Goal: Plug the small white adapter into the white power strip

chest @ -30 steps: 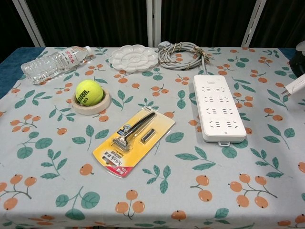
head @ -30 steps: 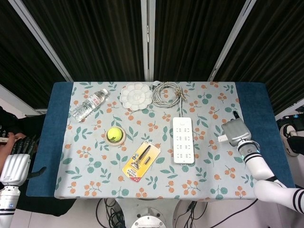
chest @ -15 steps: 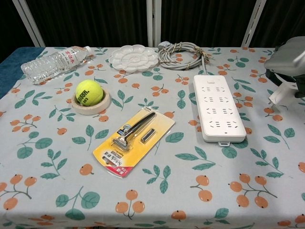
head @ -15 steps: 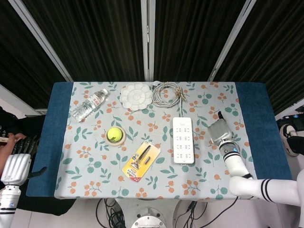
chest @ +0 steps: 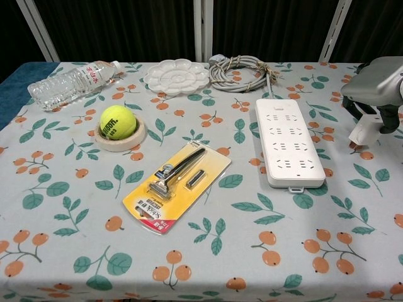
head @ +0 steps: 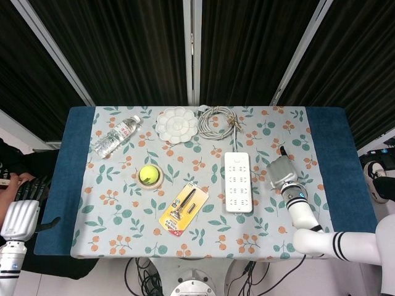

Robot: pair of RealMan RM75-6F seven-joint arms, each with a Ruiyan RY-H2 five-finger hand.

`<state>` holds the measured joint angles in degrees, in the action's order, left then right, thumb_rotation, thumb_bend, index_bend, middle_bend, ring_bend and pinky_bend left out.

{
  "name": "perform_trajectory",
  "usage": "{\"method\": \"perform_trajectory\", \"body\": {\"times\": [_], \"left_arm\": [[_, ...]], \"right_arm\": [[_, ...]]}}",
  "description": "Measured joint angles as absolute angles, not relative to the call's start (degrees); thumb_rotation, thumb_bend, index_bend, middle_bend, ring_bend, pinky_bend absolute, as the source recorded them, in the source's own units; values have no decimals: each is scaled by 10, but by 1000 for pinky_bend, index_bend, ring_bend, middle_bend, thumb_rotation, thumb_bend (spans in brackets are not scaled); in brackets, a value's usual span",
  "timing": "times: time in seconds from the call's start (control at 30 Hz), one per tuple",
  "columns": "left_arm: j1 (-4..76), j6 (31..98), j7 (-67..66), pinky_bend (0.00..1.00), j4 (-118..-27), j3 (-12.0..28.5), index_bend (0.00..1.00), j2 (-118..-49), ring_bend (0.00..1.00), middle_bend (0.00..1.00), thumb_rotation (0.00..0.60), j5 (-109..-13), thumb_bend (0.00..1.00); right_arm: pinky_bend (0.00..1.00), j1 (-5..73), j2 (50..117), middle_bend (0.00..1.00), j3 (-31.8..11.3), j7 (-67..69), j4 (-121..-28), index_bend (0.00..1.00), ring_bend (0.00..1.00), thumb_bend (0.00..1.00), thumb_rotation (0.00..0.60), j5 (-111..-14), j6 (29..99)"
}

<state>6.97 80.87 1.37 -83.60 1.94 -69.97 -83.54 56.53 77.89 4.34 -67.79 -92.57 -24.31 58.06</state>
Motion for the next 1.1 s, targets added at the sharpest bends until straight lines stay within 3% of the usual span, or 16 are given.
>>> {"method": "perform_trajectory", "body": {"times": [0.57,0.83,1.1], "left_arm": [[70,808,23,0,-826,18,11,-703,0,0,600,-838,127],[74,805,21,0,-826,20,11,-704,0,0,600,-840,127],[73,806,19,0,-829,19,11,-702,0,0,600,-839,127]], "right_arm": [[0,543,775,395,52,-616,-938,309,333,337,600,-279,589],[0,519,772,385,54,-571,-936,281,333,150,600,-313,596],[0,503,769,378,49,-543,-938,255,333,82,600,-339,603]]}}
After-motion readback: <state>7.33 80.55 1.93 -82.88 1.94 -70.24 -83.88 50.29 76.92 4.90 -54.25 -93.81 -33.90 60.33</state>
